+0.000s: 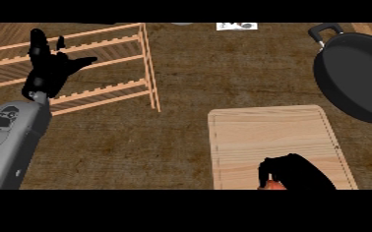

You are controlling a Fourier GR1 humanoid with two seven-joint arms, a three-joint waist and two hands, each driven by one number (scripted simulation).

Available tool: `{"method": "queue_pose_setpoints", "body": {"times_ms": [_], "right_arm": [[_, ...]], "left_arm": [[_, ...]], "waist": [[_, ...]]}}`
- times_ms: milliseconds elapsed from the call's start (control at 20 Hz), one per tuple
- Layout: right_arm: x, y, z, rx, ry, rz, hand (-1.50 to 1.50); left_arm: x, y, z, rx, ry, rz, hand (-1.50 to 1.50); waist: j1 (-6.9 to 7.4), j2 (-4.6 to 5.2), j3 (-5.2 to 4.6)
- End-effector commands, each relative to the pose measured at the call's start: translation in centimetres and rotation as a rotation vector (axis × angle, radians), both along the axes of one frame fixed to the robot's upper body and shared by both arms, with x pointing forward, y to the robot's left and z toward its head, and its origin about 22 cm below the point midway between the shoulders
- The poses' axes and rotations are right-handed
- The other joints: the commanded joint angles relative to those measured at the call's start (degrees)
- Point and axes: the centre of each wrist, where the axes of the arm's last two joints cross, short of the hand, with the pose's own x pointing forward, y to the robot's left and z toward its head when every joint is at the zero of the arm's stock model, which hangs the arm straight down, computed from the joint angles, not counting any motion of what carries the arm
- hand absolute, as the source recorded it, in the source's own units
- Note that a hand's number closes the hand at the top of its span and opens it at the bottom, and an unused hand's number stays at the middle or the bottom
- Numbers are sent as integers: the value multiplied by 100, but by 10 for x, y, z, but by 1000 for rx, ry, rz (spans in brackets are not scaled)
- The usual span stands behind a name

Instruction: Pick the squash from the cutting board and place it in the pot

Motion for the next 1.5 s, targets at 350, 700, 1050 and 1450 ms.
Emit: {"method": "queue_pose_setpoints", "body": {"times_ms": [350,700,1050,1450], "right_arm": [[-25,-6,44,179,-180,110,150],[-12,-23,91,407,-500,-145,150],[-1,-58,123,473,-676,-351,150],[11,-101,136,526,-660,-491,150]], "left_arm": [[-8,-3,15,-132,-286,116,0],[-2,10,21,-145,-245,129,0],[1,6,26,-149,-260,127,0],[2,3,24,-154,-268,90,0]], "waist": [[-232,-254,62],[-406,-291,72],[-268,-274,83],[-50,-204,83]]}}
